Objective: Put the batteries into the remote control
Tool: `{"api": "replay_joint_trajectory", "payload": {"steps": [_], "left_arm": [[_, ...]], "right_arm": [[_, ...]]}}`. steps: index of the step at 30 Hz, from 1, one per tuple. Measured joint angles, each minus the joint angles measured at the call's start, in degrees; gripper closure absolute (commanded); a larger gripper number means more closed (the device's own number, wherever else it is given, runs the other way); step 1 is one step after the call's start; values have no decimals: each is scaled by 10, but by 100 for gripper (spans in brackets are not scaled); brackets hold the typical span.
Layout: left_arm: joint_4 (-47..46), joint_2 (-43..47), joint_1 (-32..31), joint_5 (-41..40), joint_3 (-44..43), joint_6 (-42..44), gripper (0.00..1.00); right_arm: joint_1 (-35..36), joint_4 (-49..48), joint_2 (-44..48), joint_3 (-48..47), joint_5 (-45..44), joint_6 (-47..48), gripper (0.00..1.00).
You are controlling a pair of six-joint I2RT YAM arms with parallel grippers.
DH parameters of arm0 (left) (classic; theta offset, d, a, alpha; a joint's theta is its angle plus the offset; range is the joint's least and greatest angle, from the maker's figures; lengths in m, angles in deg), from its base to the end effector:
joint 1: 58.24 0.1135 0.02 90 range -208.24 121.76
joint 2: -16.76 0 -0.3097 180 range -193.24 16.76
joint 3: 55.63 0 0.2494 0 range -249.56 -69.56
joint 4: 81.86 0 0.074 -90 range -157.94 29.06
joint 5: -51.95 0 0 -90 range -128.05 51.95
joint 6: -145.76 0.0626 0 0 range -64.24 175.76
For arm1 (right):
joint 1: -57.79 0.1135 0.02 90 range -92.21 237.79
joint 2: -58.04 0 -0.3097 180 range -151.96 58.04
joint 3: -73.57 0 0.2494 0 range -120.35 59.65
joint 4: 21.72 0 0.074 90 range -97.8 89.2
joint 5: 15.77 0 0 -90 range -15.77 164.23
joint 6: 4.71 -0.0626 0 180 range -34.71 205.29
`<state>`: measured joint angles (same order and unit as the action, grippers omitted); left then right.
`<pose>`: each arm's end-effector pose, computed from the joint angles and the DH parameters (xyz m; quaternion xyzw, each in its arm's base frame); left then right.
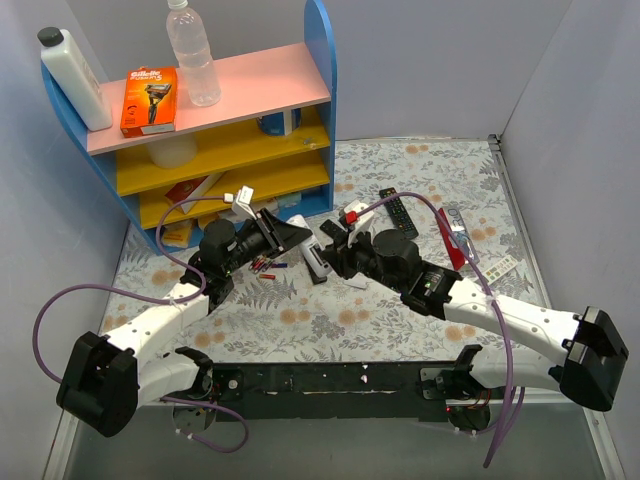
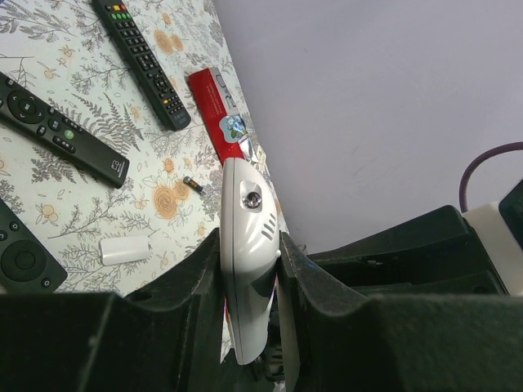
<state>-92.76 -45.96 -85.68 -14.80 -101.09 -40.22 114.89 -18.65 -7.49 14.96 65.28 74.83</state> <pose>0.2078 -0.1357 0.3002 -0.3000 0.6789 -0.6463 0.1773 0.1565 0.2240 0.3418 -0.2562 0.7211 0.3067 0.5659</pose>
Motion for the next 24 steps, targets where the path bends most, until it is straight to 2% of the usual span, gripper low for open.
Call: {"api": "replay_joint_trajectory", "payload": {"steps": [9, 13, 24], "left_arm": [[20, 1, 0, 16, -21, 5, 100], [40, 1, 0, 29, -37, 17, 100], [102, 1, 0, 91, -92, 74, 100]], "right_arm": [[-3, 69, 21, -37, 16, 42, 54], [-5, 96, 36, -57, 30, 86, 53], [-9, 178, 59, -116, 121, 300, 57]]}}
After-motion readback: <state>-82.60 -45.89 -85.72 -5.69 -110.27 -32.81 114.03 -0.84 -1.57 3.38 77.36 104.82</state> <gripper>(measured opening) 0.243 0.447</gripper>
